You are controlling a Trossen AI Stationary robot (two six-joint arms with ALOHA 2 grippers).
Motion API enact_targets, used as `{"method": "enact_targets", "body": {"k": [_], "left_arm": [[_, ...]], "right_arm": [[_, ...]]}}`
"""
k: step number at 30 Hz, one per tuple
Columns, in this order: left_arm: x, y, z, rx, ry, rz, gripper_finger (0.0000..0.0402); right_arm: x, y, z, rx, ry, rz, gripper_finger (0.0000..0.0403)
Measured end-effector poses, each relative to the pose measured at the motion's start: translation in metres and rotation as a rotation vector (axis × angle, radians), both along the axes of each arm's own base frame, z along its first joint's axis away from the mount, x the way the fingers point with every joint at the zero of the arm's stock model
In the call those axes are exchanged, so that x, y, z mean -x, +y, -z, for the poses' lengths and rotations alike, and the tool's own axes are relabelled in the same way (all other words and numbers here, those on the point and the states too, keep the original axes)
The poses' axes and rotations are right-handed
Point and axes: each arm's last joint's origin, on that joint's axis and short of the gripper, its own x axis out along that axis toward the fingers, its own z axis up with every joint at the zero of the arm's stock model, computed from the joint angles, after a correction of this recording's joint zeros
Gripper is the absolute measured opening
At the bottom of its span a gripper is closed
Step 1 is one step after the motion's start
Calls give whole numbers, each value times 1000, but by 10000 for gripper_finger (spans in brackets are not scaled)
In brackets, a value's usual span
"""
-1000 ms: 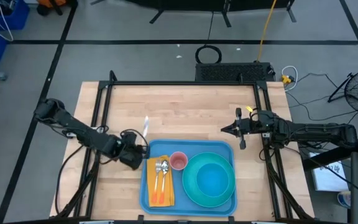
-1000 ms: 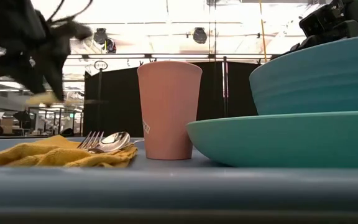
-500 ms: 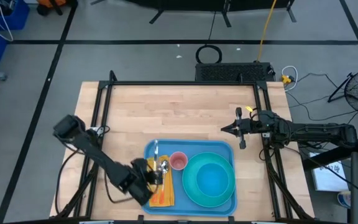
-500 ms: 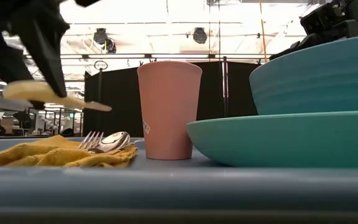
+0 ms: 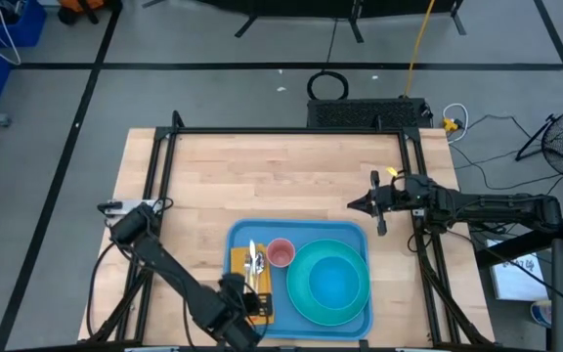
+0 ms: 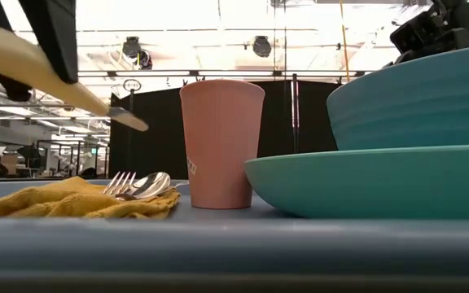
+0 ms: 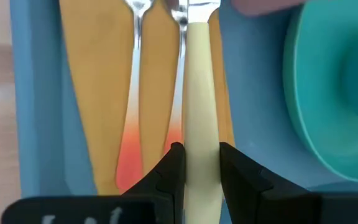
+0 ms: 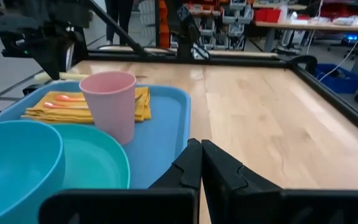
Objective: Set up tray
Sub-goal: Put the knife on the yellow napkin to the left of the orange fork
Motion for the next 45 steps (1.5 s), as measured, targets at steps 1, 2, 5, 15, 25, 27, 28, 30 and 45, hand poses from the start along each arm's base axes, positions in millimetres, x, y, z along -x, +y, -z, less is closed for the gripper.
{"method": "enact_targets", "body": {"k": [1,2,5,15,25,27,28,30,45], "left_arm": [[-1,-2,0,5,1,0,81],[-1,-3,1,6,2,-1,81],[-3,-3,6,23,30,-5,82],[3,2,10,60,167,-22,84],[6,0,27,58,268,-25,85],[5,-3,32,64,277,-20,85],[6,-5,33,62,275,-15,85],[7,-8,35,68,276,-9,85],[8,-11,42,54,294,-1,85]], "right_arm": [[0,0,1,-1,7,0,0],[0,0,1,-3,13,0,0],[0,0,2,-5,25,0,0],[0,0,1,-3,15,-1,0],[0,0,1,-2,9,-1,0],[0,0,1,-2,8,-1,0],[0,0,1,-2,8,-1,0],[0,0,1,-2,9,-1,0],[0,0,1,-3,8,-1,0]]}}
